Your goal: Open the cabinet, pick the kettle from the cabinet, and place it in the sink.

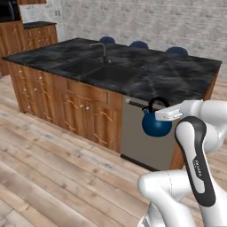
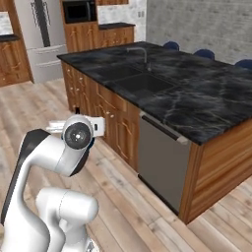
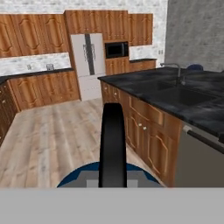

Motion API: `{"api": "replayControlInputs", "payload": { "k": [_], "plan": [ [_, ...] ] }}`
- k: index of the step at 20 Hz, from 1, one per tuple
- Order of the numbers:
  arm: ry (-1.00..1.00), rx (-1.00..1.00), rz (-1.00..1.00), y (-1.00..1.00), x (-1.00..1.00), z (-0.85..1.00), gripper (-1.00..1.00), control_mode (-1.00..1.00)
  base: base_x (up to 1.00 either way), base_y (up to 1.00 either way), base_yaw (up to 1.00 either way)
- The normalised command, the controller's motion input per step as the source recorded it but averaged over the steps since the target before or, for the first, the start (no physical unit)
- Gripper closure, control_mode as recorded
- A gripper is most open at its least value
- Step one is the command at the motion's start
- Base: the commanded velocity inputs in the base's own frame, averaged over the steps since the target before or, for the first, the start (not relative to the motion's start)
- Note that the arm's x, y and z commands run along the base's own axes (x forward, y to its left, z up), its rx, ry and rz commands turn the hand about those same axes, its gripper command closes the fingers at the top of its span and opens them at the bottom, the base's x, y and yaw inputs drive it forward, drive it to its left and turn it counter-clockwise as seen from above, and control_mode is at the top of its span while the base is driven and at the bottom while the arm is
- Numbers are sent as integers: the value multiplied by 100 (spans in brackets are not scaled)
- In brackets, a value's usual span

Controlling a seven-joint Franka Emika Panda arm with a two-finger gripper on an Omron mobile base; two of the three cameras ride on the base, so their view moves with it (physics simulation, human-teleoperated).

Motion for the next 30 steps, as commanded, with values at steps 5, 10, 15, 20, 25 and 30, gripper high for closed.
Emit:
{"api": "replayControlInputs", "payload": {
  "k": [5,10,15,20,25,30],
  "plan": [
    [0,0,0,0,0,0,100,100,61,20,-11],
    [0,0,0,0,0,0,100,100,60,19,-11],
    [0,0,0,0,0,0,100,100,57,14,-14],
    [0,0,0,0,0,0,100,100,57,11,-14],
    [0,0,0,0,0,0,100,100,59,15,-11],
    [0,0,0,0,0,0,100,100,66,18,-2]
  ]
}}
